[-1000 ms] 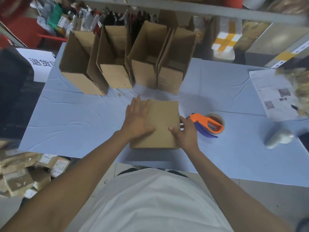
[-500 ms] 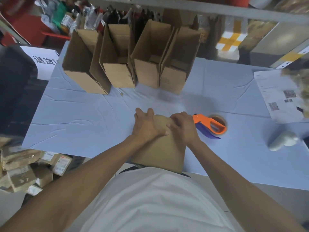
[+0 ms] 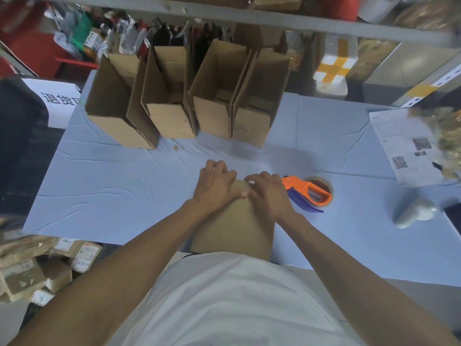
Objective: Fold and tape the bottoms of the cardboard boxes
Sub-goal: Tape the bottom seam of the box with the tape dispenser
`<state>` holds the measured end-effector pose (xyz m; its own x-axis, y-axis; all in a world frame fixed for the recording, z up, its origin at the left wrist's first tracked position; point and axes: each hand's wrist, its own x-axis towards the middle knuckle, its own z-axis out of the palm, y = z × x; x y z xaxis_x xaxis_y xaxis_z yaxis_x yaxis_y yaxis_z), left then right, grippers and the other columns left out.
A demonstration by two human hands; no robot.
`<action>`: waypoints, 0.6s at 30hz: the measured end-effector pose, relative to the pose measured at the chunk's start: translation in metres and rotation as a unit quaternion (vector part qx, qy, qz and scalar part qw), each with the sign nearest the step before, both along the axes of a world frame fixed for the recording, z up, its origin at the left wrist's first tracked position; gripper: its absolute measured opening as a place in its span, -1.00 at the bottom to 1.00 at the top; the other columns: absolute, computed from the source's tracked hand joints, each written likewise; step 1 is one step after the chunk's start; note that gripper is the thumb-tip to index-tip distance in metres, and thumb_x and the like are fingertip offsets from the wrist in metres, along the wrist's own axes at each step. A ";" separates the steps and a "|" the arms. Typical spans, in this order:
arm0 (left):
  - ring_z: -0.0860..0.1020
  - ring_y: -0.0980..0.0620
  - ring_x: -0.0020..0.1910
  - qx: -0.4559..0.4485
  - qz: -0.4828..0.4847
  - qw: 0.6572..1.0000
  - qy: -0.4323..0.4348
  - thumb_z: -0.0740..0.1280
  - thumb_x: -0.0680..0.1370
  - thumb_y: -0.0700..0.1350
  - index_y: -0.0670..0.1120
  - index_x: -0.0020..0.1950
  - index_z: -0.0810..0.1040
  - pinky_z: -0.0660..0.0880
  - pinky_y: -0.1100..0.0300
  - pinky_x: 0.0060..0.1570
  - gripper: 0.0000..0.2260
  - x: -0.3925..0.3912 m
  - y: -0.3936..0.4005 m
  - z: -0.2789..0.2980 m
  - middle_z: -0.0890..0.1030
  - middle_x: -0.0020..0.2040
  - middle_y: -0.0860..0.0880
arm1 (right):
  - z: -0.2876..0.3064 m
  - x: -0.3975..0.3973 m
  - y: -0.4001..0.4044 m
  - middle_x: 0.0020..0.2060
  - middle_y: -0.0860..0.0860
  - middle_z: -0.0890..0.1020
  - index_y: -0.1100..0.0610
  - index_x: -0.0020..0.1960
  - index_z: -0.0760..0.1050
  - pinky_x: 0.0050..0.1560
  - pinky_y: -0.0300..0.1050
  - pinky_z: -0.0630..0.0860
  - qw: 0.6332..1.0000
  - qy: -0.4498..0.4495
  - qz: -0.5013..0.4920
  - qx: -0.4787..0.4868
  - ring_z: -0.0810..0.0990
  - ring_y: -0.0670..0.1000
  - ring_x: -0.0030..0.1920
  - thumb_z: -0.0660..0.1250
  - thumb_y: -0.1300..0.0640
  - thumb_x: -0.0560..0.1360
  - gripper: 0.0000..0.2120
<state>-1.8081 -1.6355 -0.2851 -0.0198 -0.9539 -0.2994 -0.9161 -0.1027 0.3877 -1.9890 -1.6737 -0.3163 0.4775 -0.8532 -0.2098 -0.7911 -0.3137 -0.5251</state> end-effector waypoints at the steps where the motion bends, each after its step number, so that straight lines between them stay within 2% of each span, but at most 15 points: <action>1: 0.35 -0.08 0.10 -0.002 -0.016 1.000 0.024 0.23 0.42 0.39 -0.04 0.08 0.57 0.34 0.09 0.02 -0.45 0.002 -0.004 -0.002 0.43 0.02 -0.02 | 0.002 0.001 0.000 -0.06 -0.05 0.49 -0.06 0.16 0.56 -0.02 -0.01 0.35 1.000 0.001 -0.007 -0.006 0.36 0.06 -0.07 0.13 -0.17 0.52 -0.64; 4: 0.43 -0.04 0.02 -0.019 -0.033 0.995 0.087 0.26 0.53 0.22 -0.03 0.15 0.55 0.33 0.12 -0.10 -0.63 0.005 -0.005 -0.010 0.43 -0.06 0.05 | 0.000 0.003 -0.002 -0.02 0.00 0.51 -0.10 0.19 0.56 0.05 0.05 0.38 1.000 0.003 -0.009 0.002 0.43 0.11 0.00 0.25 -0.12 0.55 -0.73; 9: 0.45 -0.05 -0.12 -0.067 -0.006 0.996 0.064 0.03 0.46 0.35 -0.03 0.02 0.65 0.38 0.07 -0.08 -0.42 -0.001 -0.001 -0.010 0.55 -0.11 -0.02 | 0.003 0.005 -0.004 -0.06 -0.06 0.45 -0.16 0.16 0.59 0.09 0.04 0.34 0.999 -0.001 -0.024 0.037 0.37 0.06 0.04 0.17 -0.20 0.53 -0.67; 12: 0.46 -0.07 -0.11 -0.042 0.025 0.997 0.058 -0.02 0.42 0.38 0.04 0.01 0.67 0.41 0.02 -0.04 -0.39 -0.005 -0.004 -0.009 0.57 -0.14 -0.02 | 0.004 0.005 -0.005 -0.09 -0.07 0.45 -0.18 0.15 0.60 0.09 0.02 0.35 0.996 -0.020 -0.053 0.061 0.37 0.05 0.03 0.22 -0.21 0.53 -0.71; 14: 0.48 -0.09 -0.04 -0.039 0.030 0.996 0.071 0.05 0.44 0.37 0.09 0.00 0.67 0.40 -0.03 0.05 -0.47 -0.001 -0.007 -0.014 0.57 -0.12 0.00 | 0.004 0.007 -0.004 -0.13 -0.06 0.51 -0.16 0.11 0.63 0.05 0.02 0.42 0.991 -0.057 -0.090 0.076 0.46 0.06 0.00 0.23 -0.27 0.47 -0.65; 16: 0.41 -0.14 0.17 -0.043 0.042 0.998 0.037 0.27 0.46 0.30 0.09 0.13 0.64 0.28 -0.04 0.25 -0.60 0.000 -0.015 -0.013 0.54 0.09 -0.01 | 0.008 0.009 -0.001 -0.19 -0.09 0.51 -0.09 0.09 0.66 -0.09 -0.10 0.48 0.981 -0.097 -0.149 0.076 0.53 0.03 -0.06 0.32 -0.24 0.45 -0.65; 18: 0.32 -0.14 0.22 -0.049 0.095 0.994 -0.021 0.42 0.43 0.18 0.04 0.24 0.51 0.23 0.05 0.23 -0.56 -0.010 -0.019 -0.007 0.42 0.19 -0.05 | 0.012 0.012 0.009 -0.20 -0.09 0.49 0.00 0.09 0.66 -0.27 -0.28 0.35 0.974 -0.093 -0.197 0.060 0.50 -0.04 -0.13 0.38 -0.15 0.49 -0.71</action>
<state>-1.8177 -1.6549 -0.2922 0.1749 -0.9636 -0.2022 -0.8990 -0.2400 0.3663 -1.9772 -1.6652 -0.3043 0.1576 -0.9524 -0.2608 -0.7249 0.0677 -0.6855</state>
